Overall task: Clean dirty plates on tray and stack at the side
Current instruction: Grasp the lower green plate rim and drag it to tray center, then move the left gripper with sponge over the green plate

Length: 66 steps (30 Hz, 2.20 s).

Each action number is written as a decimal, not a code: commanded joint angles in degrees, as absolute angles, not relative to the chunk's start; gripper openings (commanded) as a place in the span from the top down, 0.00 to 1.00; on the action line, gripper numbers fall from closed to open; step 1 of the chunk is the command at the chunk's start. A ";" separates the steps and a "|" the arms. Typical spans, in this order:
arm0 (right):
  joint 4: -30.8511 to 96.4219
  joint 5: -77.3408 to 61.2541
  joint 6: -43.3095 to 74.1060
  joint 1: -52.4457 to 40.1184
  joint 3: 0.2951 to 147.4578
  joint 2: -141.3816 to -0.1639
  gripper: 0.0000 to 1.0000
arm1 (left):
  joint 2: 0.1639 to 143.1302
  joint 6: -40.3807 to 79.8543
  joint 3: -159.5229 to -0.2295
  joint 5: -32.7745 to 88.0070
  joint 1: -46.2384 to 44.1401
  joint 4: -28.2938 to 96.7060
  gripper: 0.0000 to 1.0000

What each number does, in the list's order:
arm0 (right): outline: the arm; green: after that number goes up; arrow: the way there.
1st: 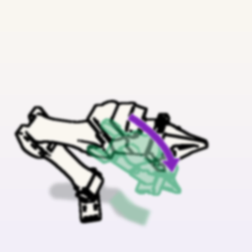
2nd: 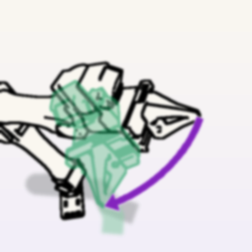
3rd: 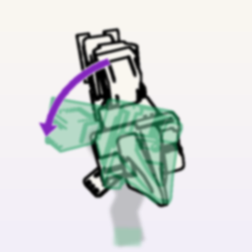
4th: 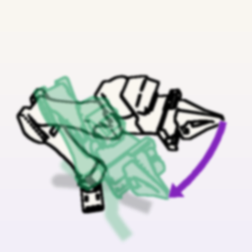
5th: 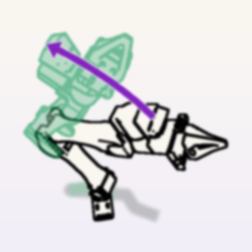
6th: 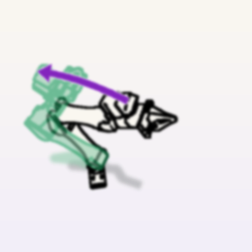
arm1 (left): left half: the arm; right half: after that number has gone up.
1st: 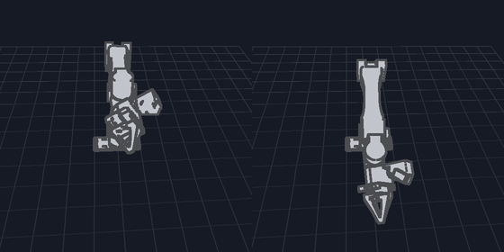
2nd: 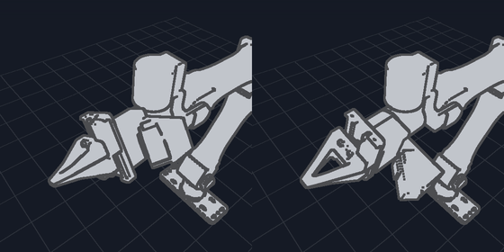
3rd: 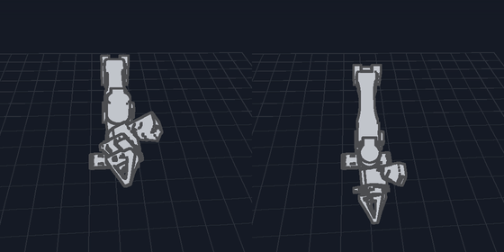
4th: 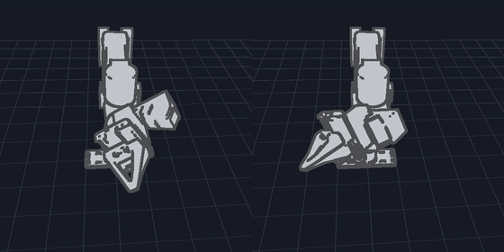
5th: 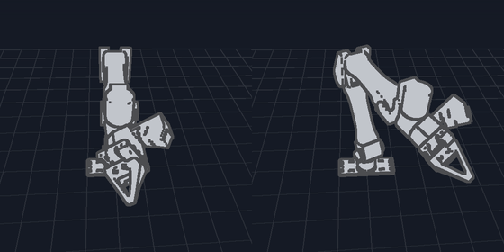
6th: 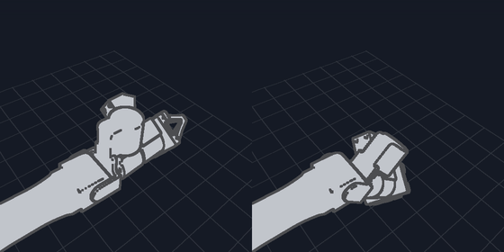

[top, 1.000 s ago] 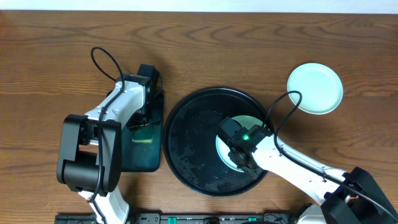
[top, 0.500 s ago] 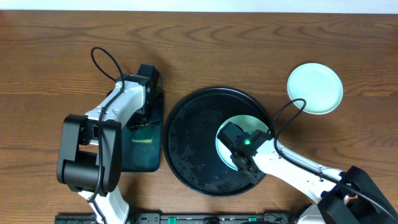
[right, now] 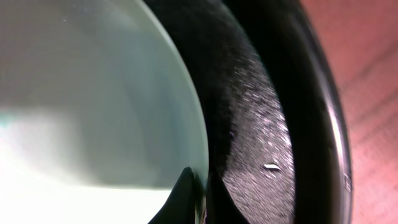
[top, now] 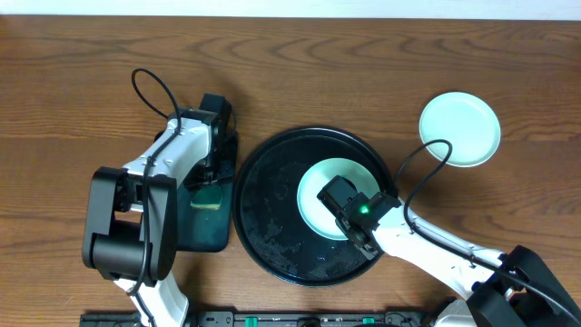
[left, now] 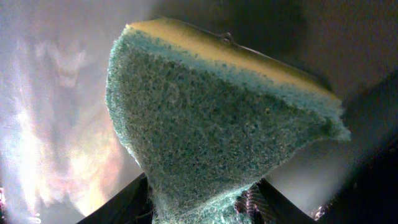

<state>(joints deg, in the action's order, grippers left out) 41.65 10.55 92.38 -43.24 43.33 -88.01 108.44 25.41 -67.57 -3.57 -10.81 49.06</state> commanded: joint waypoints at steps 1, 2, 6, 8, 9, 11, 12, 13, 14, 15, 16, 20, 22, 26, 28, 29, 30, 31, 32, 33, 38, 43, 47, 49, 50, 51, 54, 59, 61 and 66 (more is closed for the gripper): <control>38.98 8.75 82.13 -43.81 42.59 -89.14 0.99 | 109.32 25.08 -68.47 -3.46 -10.63 49.12 0.51; 38.15 8.38 79.70 -43.81 42.63 -89.14 0.99 | 109.30 25.08 -68.47 -3.46 -10.63 49.15 0.52; 35.62 5.06 67.92 -43.75 43.22 -89.12 0.99 | 109.32 25.06 -68.47 -3.46 -10.63 49.21 0.52; 35.11 2.90 59.81 -43.40 44.05 -89.12 0.99 | 109.30 25.06 -68.47 -3.46 -10.63 49.36 0.54; 35.18 2.07 55.75 -43.07 44.47 -89.12 0.99 | 109.30 25.06 -68.47 -3.46 -10.63 49.39 0.61; 36.05 0.75 49.28 -42.19 45.17 -89.12 0.99 | 109.32 24.36 -68.47 -3.46 -10.63 49.39 0.76; 36.53 0.08 45.87 -41.67 45.25 -89.12 0.99 | 109.30 23.94 -68.47 -3.46 -10.63 49.39 0.81; 37.54 -0.34 43.29 -41.06 45.25 -89.12 0.99 | 109.30 23.44 -68.47 -3.46 -10.63 49.41 0.86; 38.37 -0.34 42.30 -40.58 45.25 -89.12 0.99 | 109.30 22.90 -68.47 -3.49 -10.63 49.41 0.91; 39.59 -0.30 40.99 -39.75 45.25 -89.14 0.99 | 109.32 22.44 -68.47 -3.49 -10.61 49.41 0.93; 40.53 -0.32 38.98 -38.54 45.25 -89.12 0.99 | 109.32 22.02 -68.47 -3.53 -10.61 49.32 0.93; 41.32 -0.27 36.03 -35.57 45.25 -89.12 0.99 | 109.30 22.09 -68.47 -3.49 -10.61 48.75 0.93; 40.99 -0.30 35.20 -34.37 45.25 -89.14 0.99 | 109.30 22.06 -68.51 -3.51 -10.61 48.69 0.93; 39.53 -0.30 32.16 -32.97 45.28 -89.12 0.99 | 108.71 22.09 -68.62 -3.51 -10.61 48.90 0.73; 39.03 -0.30 31.55 -32.47 45.28 -89.12 0.99 | 107.98 22.09 -68.82 -3.53 -10.61 48.97 0.73; 38.89 -0.30 31.14 -32.25 45.28 -89.14 0.99 | 107.63 22.09 -68.93 -3.53 -10.61 48.97 0.68; 38.76 -0.27 30.94 -32.12 45.28 -89.12 0.99 | 107.20 22.09 -69.04 -3.53 -10.61 48.95 0.61; 38.63 -0.30 30.74 -32.03 45.28 -89.14 0.99 | 106.85 22.09 -69.06 -3.53 -10.61 48.93 0.58; 38.48 -0.30 30.50 -31.94 45.28 -89.12 0.99 | 106.43 22.09 -69.06 -3.53 -10.61 48.93 0.56; 38.46 -0.32 30.48 -31.90 45.28 -89.14 0.99 | 106.17 22.09 -69.06 -3.53 -10.61 48.93 0.56; 37.36 -0.32 29.91 -31.90 45.28 -89.14 0.99 | 105.91 22.09 -69.06 -3.68 -10.61 49.80 0.48; 36.84 -0.32 29.89 -31.90 45.28 -89.14 0.99 | 105.36 22.09 -69.19 -3.73 -10.61 50.09 0.55; 36.84 -0.32 29.91 -31.90 45.28 -89.14 0.99 | 104.60 22.09 -69.21 -4.49 -10.61 50.04 0.76; 36.84 -0.32 29.91 -31.90 45.28 -89.14 0.99 | 104.47 22.09 -69.21 -5.48 -10.61 50.02 0.93; 36.84 -0.32 29.91 -31.90 45.28 -89.14 0.99 | 104.47 22.09 -69.21 -5.65 -10.61 50.00 0.93; 36.84 -0.32 29.91 -31.90 45.28 -89.14 0.99 | 104.47 22.02 -69.21 -5.67 -10.61 50.00 0.92; 36.77 -0.30 29.89 -31.90 45.28 -89.14 0.99 | 104.20 21.98 -69.54 -5.65 -10.61 50.15 0.93; 34.85 -0.23 29.50 -31.92 45.28 -89.14 0.99 | 100.36 21.41 -71.20 -5.63 -10.63 50.78 0.93; 32.58 0.03 28.99 -31.92 45.28 -89.14 0.99 | 97.06 21.43 -71.50 -5.34 -10.63 50.78 0.93; 30.02 1.74 28.60 -31.86 45.28 -89.14 0.99 | 90.06 21.26 -71.50 0.47 -10.68 51.53 0.93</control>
